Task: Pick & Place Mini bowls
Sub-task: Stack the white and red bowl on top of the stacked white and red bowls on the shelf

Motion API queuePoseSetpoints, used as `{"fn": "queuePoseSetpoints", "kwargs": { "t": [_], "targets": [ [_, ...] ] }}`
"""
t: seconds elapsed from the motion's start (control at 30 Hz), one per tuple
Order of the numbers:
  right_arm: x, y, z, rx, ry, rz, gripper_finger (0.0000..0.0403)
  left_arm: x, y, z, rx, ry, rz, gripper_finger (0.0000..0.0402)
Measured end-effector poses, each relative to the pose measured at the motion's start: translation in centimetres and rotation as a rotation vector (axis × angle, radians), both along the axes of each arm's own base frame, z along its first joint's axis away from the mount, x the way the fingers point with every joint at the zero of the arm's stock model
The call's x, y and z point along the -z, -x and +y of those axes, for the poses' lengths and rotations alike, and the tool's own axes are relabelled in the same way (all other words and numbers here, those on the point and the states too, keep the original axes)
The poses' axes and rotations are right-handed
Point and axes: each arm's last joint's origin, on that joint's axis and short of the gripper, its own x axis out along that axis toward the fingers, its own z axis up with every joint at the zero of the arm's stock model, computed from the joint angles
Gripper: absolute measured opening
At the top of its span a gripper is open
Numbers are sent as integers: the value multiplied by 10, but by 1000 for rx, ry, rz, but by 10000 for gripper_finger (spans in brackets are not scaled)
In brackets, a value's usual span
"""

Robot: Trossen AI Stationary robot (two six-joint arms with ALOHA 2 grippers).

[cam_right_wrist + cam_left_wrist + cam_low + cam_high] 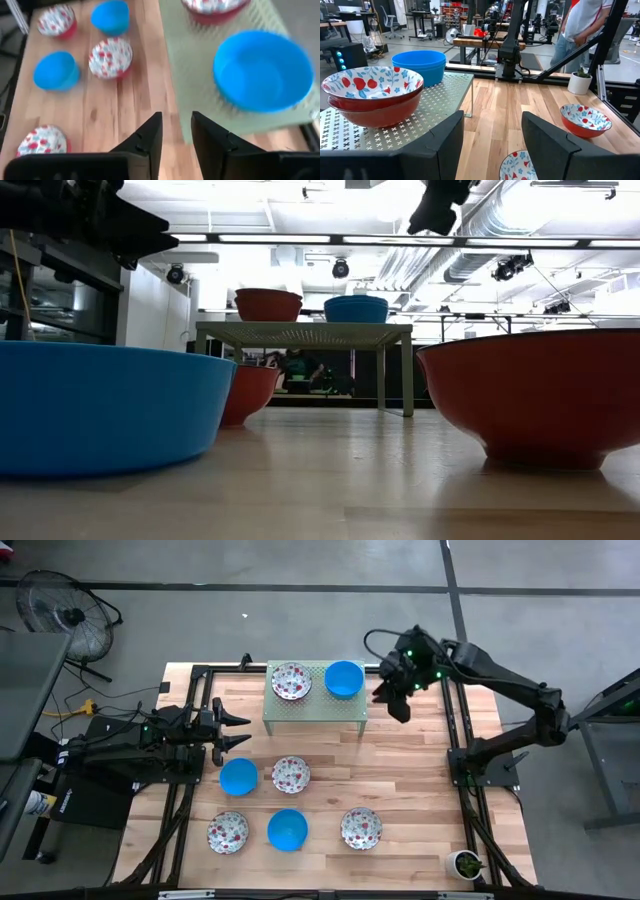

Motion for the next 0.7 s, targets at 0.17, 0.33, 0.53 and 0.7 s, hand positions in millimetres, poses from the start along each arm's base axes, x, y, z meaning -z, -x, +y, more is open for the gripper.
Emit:
{"fn": "queuePoseSetpoints", "kwargs": {
  "t": [0.17,0.33,0.53,0.7],
  "targets": [
    [5,-3,21,59,-34,98,101,0,0,0,8,0,0,195],
    [7,-7,44,105,-78,145,101,0,0,0,8,0,0,195],
    [8,-11,67,173,-123,168,101,0,0,0,9,0,1,195],
    [10,-10,88,222,-163,212,101,0,0,0,9,0,2,195]
  ]
}}
